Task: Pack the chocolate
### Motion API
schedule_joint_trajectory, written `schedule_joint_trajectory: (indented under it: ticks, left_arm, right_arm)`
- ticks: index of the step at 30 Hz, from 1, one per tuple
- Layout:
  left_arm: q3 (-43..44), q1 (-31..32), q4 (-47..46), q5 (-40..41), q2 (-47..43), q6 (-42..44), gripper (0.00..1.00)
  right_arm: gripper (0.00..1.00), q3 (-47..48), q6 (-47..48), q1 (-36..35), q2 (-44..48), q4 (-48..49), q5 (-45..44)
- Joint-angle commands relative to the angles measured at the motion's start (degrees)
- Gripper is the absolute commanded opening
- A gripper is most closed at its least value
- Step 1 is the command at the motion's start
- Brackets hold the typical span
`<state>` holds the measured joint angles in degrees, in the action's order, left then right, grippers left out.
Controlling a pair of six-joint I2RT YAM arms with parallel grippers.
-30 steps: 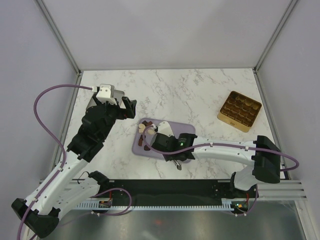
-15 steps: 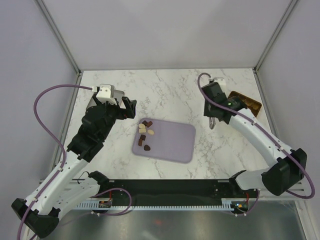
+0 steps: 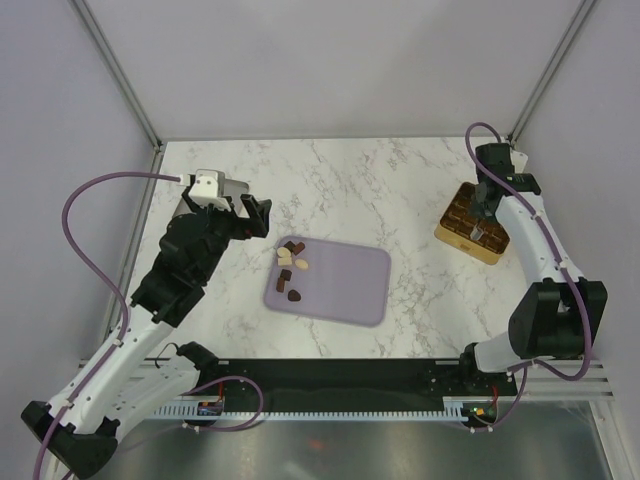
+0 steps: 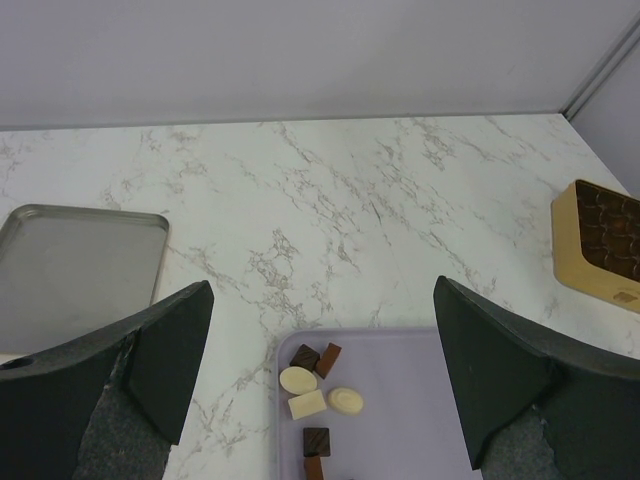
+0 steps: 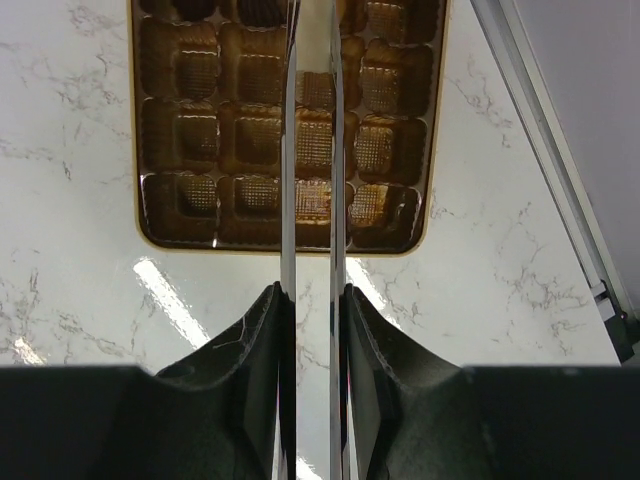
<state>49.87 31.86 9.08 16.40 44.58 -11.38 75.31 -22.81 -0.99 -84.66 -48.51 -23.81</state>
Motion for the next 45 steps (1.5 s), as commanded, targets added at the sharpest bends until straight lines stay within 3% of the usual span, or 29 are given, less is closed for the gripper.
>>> schedule_joint_trajectory:
  ticks: [1, 15, 31, 45]
  left_arm:
    - [1.20, -0.13, -1.09, 0.56, 0.07, 0.39, 1.00]
    - [1.90, -0.13, -0.38, -1.81, 0.86, -1.19, 1.00]
    - [1.81, -0.13, -0.29, -0.14, 0.60, -0.66, 1.00]
    - [1.90, -0.13, -0.29, 0.03, -0.19, -0.49, 1.00]
  right_arm:
    - [0.34, 2.47, 1.27, 0.64, -0.59, 1.84, 0.44]
    - [0.34, 0.81, 4.17, 9.69, -1.12, 2.81, -0.97]
    - [0.37, 3.88, 4.70, 10.40, -5.77, 3.77, -0.79]
    - [0.48, 7.48, 5.32, 10.49, -6.83, 2.72, -0.36]
